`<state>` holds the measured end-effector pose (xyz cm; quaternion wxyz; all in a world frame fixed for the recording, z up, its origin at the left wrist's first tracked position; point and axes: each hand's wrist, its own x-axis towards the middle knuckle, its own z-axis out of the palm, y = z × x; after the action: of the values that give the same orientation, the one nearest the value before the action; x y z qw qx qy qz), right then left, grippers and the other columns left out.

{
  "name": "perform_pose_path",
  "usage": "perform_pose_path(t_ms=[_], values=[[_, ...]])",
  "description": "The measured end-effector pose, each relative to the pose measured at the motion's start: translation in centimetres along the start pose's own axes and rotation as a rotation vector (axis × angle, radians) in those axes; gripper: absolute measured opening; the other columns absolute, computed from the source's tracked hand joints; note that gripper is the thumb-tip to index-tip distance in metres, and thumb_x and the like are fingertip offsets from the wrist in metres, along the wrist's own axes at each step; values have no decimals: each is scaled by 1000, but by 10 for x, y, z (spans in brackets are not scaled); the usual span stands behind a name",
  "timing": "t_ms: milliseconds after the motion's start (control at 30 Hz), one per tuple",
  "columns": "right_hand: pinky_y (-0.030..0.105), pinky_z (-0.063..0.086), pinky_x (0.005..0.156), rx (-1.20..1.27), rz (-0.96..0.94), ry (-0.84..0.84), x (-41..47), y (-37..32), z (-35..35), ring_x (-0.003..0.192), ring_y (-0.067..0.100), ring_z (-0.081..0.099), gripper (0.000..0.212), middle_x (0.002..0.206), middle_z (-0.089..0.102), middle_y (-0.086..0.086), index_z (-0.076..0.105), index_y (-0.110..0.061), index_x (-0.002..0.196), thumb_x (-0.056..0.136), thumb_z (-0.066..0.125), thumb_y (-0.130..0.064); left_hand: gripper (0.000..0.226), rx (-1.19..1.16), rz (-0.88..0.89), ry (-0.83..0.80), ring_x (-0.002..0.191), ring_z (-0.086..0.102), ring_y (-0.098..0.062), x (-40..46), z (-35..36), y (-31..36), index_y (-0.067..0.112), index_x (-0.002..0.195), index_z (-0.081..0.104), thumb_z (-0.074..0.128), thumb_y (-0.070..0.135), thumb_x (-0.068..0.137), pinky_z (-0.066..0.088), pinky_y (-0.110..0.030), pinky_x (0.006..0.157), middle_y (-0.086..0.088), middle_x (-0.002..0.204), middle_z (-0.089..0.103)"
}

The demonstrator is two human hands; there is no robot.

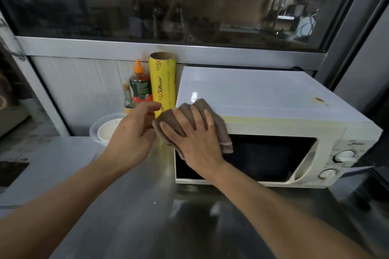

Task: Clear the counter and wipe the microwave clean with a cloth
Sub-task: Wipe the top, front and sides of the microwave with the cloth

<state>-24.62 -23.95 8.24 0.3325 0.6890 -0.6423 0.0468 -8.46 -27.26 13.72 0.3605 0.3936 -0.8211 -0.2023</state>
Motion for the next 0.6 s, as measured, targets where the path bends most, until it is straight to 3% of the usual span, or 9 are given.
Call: perform_pose_path(t_ms=[67,133,200,333,500,600], values=[[50,10,111,-39,-90,30,-5,12,4,135,39,29,65,152,28,4,27,-37,143,81,44,-34,46,19,13,-4,88,57,1,0,0,0,20,124,51,55,1,82,36,-1,74,2,105,64],[49,4,113,-87,-175,54,-15,28,8,137,38,21,65,154,21,4,21,-37,145,82,35,-33,42,29,34,-30,103,56,-16,1,5,3,20,124,51,56,7,85,40,-18,82,-1,111,61],[47,-3,114,-107,-217,58,-24,44,13,139,36,16,64,155,15,2,18,-37,146,83,31,-34,44,49,62,-47,109,51,-20,0,13,8,20,126,50,57,5,85,37,-23,84,4,109,55],[47,0,114,-115,-222,54,-46,80,20,141,34,14,67,155,14,-2,18,-40,145,80,29,-30,54,54,127,-55,114,48,-19,1,30,26,20,127,51,58,-5,79,40,-33,96,14,110,44],[49,3,114,-150,-213,41,-85,142,24,141,35,18,68,156,14,-2,15,-41,146,83,32,-23,54,112,217,-70,125,41,-17,8,60,53,14,127,53,59,-6,78,24,-24,102,2,128,54],[48,3,114,-157,-166,78,-107,172,23,140,34,19,67,155,19,-1,17,-40,146,83,33,-21,54,125,286,-106,125,45,-22,14,81,73,11,127,54,59,-8,76,26,-24,102,-3,130,56]])
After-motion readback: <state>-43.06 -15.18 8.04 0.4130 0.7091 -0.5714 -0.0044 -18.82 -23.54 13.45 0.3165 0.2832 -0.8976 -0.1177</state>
